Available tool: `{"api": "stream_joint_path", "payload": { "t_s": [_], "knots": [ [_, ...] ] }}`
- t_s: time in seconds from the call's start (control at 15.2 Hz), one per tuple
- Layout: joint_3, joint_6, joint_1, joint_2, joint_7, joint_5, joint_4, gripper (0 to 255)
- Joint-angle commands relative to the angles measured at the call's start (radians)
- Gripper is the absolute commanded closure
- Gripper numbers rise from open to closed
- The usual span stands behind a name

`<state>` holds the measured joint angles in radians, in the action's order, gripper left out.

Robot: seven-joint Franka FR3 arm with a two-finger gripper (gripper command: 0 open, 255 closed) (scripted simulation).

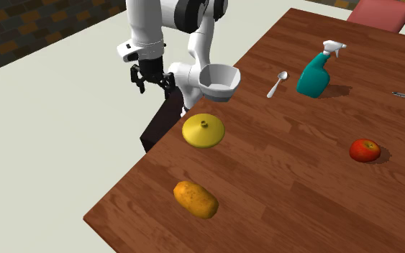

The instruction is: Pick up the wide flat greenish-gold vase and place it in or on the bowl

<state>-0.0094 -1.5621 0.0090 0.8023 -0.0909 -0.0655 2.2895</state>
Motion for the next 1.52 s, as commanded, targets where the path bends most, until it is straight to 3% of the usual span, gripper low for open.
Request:
{"api": "stream_joint_path", "payload": {
  "t_s": [0.0, 0.66, 1.06, 1.45],
  "knots": [
    [0.000, 0.000, 0.000, 0.000, 0.000, 0.000, 0.000, 0],
    [0.167, -0.019, 0.061, -0.137, 0.233, 0.185, -0.102, 0],
    [0.250, -0.039, 0.083, -0.241, 0.352, 0.259, -0.196, 0],
    [0.260, -0.117, 0.087, -0.228, 0.348, 0.268, -0.105, 0]
  ]
}}
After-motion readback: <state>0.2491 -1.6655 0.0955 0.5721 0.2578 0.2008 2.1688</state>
